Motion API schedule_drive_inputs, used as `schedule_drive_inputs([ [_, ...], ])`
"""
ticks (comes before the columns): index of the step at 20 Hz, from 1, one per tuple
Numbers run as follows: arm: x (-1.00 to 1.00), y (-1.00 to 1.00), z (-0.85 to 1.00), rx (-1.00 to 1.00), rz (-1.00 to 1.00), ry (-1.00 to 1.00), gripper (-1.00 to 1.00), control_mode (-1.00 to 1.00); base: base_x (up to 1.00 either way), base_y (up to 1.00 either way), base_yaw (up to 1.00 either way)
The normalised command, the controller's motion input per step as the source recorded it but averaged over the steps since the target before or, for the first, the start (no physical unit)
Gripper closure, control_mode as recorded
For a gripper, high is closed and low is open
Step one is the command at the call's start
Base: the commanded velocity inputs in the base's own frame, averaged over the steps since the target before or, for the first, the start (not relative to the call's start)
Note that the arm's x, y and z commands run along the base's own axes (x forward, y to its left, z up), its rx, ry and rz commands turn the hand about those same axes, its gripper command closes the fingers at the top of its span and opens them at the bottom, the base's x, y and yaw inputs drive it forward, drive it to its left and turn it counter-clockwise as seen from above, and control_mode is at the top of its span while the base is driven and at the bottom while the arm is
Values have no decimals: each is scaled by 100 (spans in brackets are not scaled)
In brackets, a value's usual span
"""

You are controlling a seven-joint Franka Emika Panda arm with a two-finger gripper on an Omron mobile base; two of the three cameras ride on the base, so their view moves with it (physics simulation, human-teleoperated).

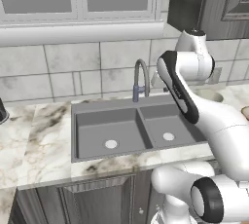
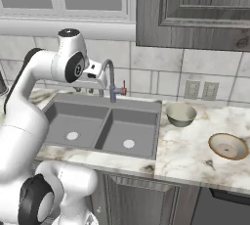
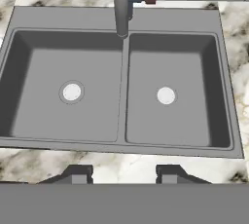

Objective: Rinse each bowl for a few seconds and place them down in the sink or on the counter.

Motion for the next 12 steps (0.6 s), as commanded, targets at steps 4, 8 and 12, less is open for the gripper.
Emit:
schedule_drive_inputs([
  [4, -14, 5, 0, -1, 0, -6, -100, -100, 0, 0, 0],
  [8, -49, 0, 3, -3, 0, -19, -100, -100, 0, 0, 0],
  [12, -52, 0, 0, -1, -2, -17, -100, -100, 0, 0, 0],
])
